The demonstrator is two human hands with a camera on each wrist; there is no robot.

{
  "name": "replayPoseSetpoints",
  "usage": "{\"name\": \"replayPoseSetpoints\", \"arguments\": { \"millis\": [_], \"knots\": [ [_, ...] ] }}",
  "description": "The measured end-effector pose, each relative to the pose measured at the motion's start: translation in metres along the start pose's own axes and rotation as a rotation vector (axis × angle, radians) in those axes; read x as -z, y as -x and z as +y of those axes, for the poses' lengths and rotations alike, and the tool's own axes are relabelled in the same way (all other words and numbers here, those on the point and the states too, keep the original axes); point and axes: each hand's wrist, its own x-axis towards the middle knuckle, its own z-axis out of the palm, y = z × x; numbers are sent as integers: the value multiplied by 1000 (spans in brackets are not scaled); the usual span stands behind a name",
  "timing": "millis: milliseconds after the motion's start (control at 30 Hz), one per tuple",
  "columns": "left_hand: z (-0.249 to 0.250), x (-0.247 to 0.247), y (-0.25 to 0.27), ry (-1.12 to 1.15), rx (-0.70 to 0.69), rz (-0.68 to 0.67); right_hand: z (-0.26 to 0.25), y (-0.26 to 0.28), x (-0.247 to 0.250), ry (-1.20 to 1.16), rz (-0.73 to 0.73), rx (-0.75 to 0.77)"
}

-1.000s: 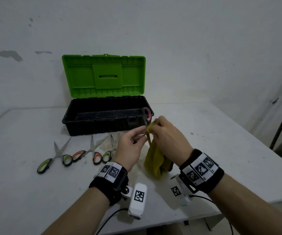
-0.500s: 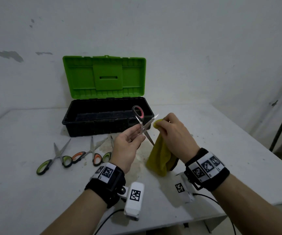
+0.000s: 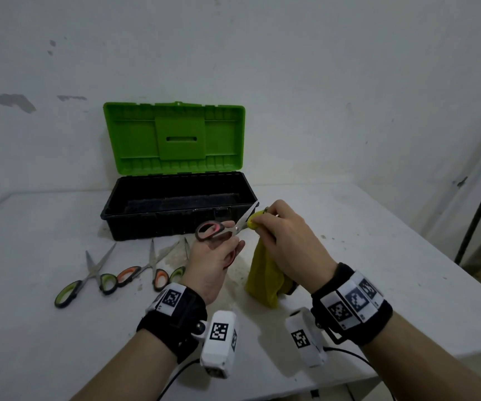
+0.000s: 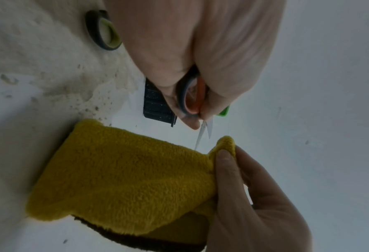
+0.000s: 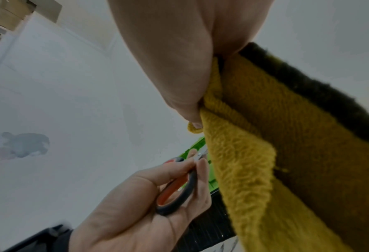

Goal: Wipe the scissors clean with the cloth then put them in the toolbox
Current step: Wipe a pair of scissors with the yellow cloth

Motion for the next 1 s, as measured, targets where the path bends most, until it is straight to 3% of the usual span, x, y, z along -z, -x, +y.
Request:
{"name": "replayPoseSetpoints", "arguments": {
  "millis": [300, 467, 633, 1000],
  "knots": [
    [-1, -12, 9, -81, -70, -59, -11, 3, -15, 30, -10, 65],
    [0, -9, 8, -76, -54, 22, 7, -10, -11, 30, 92, -57],
    [0, -9, 6, -81, -48, 13, -6, 3, -15, 15, 8, 95],
    [1, -11, 6, -70, -62, 162, -4, 0, -18, 50, 42, 61]
  ]
}}
